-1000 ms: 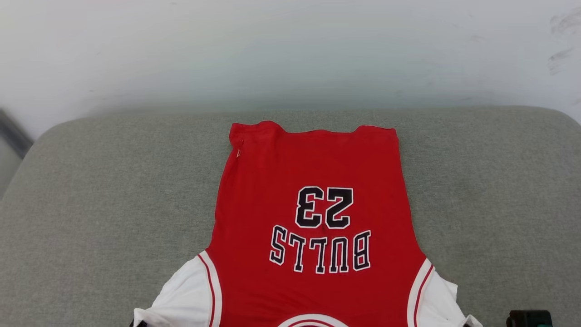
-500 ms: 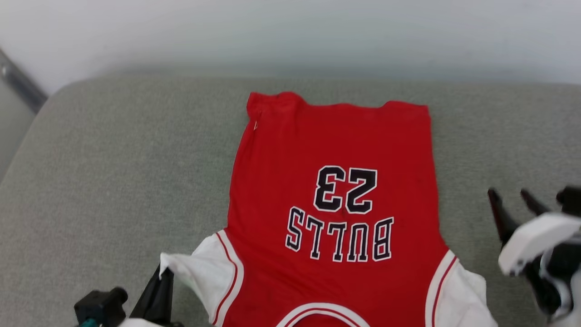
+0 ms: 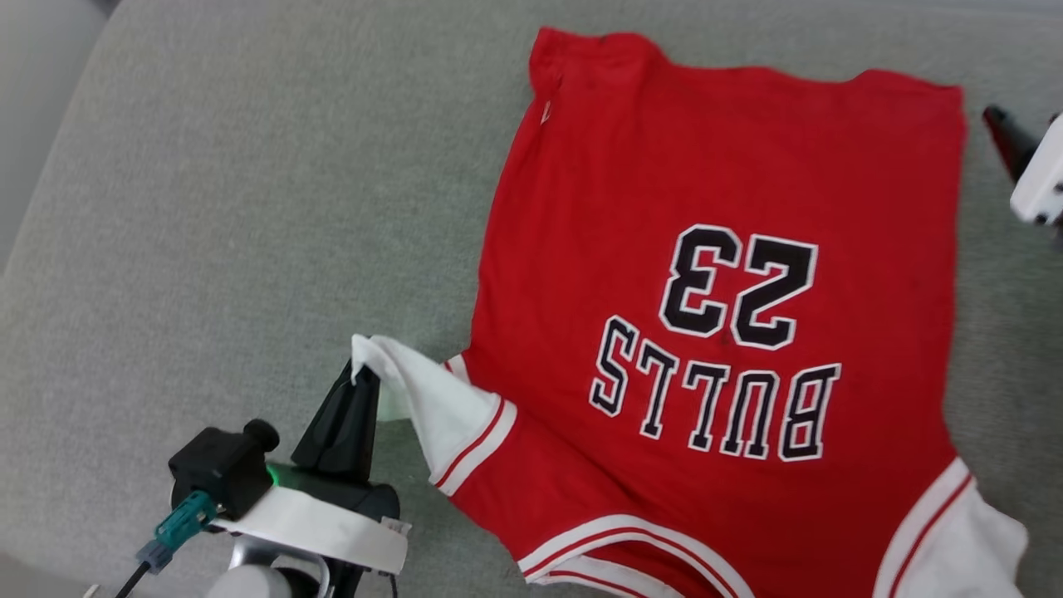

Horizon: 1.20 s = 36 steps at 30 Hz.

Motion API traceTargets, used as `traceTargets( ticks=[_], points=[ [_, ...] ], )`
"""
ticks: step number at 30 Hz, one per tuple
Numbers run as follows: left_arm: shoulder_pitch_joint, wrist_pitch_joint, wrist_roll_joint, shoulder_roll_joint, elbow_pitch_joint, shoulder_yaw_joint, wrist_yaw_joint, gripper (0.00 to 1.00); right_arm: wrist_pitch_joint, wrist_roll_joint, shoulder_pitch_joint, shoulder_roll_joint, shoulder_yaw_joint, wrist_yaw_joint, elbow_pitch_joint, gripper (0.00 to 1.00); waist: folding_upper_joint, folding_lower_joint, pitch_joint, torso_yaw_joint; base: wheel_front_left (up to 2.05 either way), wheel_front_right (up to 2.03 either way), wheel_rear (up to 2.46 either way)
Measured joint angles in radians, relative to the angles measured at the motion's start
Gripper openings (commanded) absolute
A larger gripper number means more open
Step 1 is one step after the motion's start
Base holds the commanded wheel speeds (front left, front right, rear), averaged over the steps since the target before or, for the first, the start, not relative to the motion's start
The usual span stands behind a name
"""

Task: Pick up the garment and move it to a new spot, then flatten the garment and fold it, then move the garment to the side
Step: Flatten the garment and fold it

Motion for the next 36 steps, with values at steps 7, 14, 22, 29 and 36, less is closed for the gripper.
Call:
traceTargets(
  ticks=[7,14,22,29,36],
  points=[
    [-0.065,-0.014,0.006,-0.035,0.022,-0.006,-0.045,0.00,0.115,-0.109,-0.174,-0.002,-0.044,0.000,0.107,1.00,0.0000,0.0000,0.111,0.067,0.00,0.00,0.00],
    [-0.083,-0.017,0.009,-0.056,0.062,0.001,-0.076,0.00,0.245,-0.159,-0.235,0.003,-0.124,0.000,0.178,1.00,0.0000,-0.0003,0.163,0.109,0.00,0.00,0.00],
    [-0.089,-0.019,0.014,-0.080,0.089,0.016,-0.096,0.00,0.287,-0.231,-0.237,0.027,-0.170,0.000,0.173,0.00,0.0000,-0.0002,0.139,0.116,0.00,0.00,0.00],
    [-0.063,-0.019,0.018,-0.082,0.119,0.043,-0.097,0.00,0.262,-0.255,-0.179,0.003,-0.075,0.000,0.132,0.00,0.0000,-0.0002,0.067,0.102,0.00,0.00,0.00],
    [0.006,-0.017,0.012,-0.058,0.137,0.081,-0.065,0.00,0.256,-0.143,-0.054,-0.062,0.034,0.000,0.031,0.00,0.0000,-0.0002,-0.034,0.055,0.00,0.00,0.00]
  ],
)
